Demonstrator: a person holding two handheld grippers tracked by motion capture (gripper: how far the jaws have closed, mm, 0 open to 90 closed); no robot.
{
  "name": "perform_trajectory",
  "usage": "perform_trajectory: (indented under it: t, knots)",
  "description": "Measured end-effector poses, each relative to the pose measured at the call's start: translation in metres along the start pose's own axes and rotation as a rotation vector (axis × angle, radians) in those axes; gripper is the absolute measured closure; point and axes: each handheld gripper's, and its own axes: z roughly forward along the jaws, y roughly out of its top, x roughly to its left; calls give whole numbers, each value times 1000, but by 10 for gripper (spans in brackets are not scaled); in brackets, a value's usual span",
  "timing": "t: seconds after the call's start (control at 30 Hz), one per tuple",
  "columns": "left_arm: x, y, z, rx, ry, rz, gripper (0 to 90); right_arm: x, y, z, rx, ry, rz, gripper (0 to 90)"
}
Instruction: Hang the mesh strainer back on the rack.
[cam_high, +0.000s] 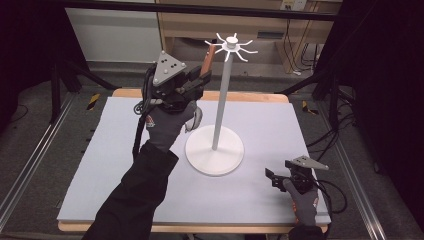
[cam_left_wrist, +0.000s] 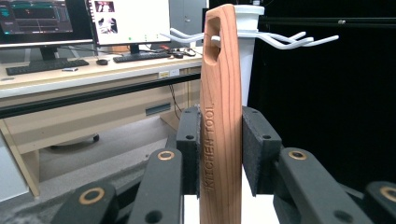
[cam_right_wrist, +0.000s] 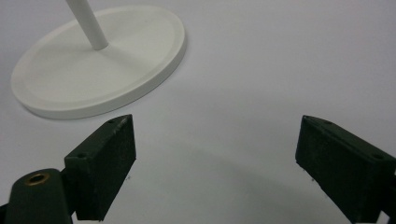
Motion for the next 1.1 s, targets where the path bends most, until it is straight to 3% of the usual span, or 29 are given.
perform_trajectory:
  t: [0.23,0.6,1.1]
  knots:
    - [-3,-1,6,28,5,18,701,0,0,0,0,0,-2,127]
    - [-1,-4,6,19,5,10,690,0,0,0,-3,-1,1,127]
    - [17,-22,-17,27,-22,16,510,-1,0,0,-2,-2,1,127]
